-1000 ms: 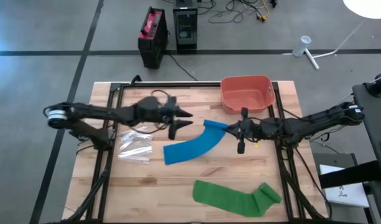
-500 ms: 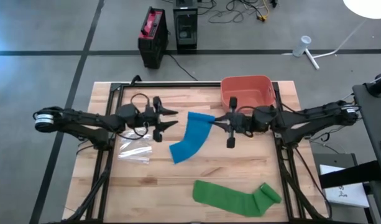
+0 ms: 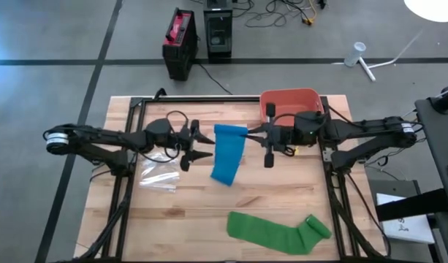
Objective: Roll bandage
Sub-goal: Roll the blue bandage
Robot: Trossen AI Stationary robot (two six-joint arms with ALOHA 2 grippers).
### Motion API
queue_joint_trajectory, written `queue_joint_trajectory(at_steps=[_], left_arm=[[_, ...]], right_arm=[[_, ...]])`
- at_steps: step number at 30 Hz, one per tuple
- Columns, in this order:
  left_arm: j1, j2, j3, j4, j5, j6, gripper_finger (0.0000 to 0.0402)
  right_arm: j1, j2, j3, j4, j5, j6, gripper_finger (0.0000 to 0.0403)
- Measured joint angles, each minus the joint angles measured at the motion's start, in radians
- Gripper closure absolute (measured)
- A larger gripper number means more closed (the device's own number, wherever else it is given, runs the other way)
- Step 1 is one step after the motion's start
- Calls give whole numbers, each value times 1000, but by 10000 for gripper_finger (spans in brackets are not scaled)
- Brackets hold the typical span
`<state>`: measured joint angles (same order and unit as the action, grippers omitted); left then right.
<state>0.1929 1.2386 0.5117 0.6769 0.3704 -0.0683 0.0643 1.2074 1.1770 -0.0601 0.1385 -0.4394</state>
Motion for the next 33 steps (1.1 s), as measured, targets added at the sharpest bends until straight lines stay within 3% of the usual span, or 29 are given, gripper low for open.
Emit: queue_joint_trajectory(at_steps=[5,15,20,24,26,30,33], left_arm=[[-7,68,-2,56,-42,-65,204],[-11,241,14,170,-73,-144,242],[-24,308,37,215,-72,-180,287],[-54,343,73,219,-70,-177,356],[-69,359,98,218,-28,-179,388],[-112,385,153,193,112,-219,395],[-152,377,187,160,149,-240,400]], right_arm=[[-13,9,-2,25,-92,-18,400],[-27,42,-4,73,-95,-78,400],[-32,26,-3,54,-94,-77,400],[-33,17,-7,27,-86,-78,400],[-36,15,-7,28,-85,-78,400],[-52,9,-7,8,-25,-94,400],[-72,9,-8,-22,12,-96,400]])
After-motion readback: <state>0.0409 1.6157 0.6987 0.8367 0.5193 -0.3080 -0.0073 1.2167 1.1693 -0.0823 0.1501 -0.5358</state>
